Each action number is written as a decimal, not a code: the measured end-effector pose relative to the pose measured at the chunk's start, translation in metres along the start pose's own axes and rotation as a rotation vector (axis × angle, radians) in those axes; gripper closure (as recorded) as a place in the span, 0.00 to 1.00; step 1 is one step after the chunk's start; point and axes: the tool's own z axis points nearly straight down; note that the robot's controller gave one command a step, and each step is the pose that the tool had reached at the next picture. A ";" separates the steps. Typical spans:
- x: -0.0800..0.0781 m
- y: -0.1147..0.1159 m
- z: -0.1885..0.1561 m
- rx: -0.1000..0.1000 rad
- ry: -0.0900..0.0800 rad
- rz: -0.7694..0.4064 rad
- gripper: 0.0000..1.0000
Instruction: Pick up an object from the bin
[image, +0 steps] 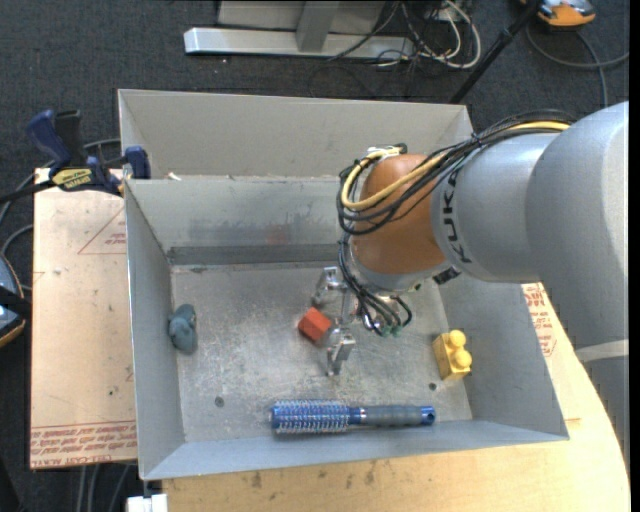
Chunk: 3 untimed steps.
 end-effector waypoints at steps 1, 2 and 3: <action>-0.002 0.000 -0.003 -0.002 -0.010 0.002 1.00; -0.002 0.000 -0.001 -0.002 -0.015 0.002 0.00; -0.051 0.059 -0.001 0.001 -0.012 -0.137 0.00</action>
Offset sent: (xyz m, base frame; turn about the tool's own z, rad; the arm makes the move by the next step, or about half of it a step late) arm 0.0000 0.0000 0.0000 0.0000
